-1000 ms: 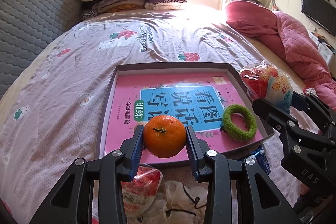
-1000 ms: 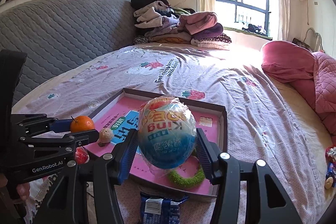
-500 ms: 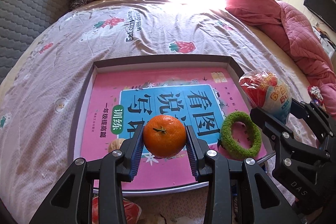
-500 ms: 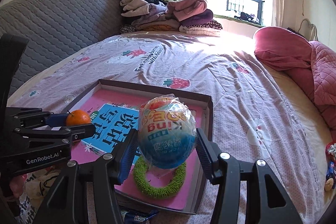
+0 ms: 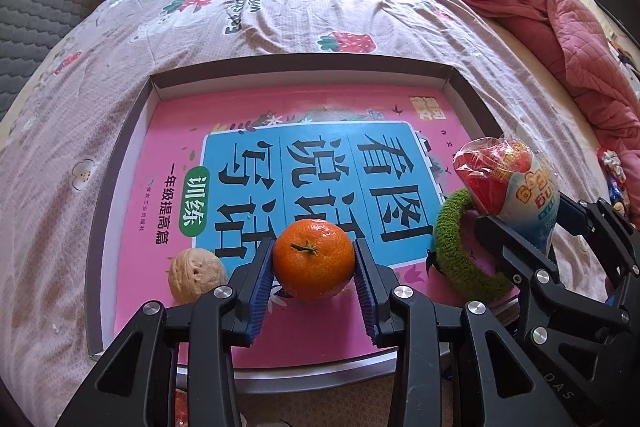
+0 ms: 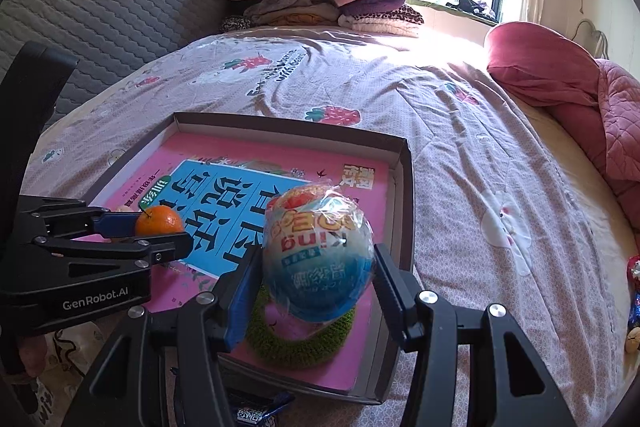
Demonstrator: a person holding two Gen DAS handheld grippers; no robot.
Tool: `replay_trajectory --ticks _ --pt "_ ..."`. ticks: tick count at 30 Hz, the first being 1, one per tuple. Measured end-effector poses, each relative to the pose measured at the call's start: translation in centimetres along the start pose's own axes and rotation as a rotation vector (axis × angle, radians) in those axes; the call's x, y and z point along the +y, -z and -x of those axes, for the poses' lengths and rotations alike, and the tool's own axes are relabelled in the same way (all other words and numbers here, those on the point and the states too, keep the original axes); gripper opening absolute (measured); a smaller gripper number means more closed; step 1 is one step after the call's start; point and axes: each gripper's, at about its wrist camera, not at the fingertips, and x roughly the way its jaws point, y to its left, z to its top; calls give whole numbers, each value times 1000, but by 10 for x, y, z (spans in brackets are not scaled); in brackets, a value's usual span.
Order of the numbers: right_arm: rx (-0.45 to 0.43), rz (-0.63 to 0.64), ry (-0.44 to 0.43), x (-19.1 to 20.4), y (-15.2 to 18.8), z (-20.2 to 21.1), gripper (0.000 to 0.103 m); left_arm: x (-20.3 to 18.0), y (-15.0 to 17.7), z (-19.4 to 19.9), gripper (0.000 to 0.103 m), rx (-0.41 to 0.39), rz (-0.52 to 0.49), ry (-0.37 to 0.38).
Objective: Organize objects
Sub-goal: 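Lower the orange onto the book with left tool while right tool lowers Kinder egg onto ring, then open left tool to release the orange while right tool releases the Kinder egg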
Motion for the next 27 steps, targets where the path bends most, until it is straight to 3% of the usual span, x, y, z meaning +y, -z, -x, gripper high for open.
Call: replay_trajectory --ticks 21,27 --pt "53 10 6 8 4 -10 55 4 4 -2 40 17 25 15" --pt "55 18 12 10 4 -8 55 3 4 11 44 -14 31 10"
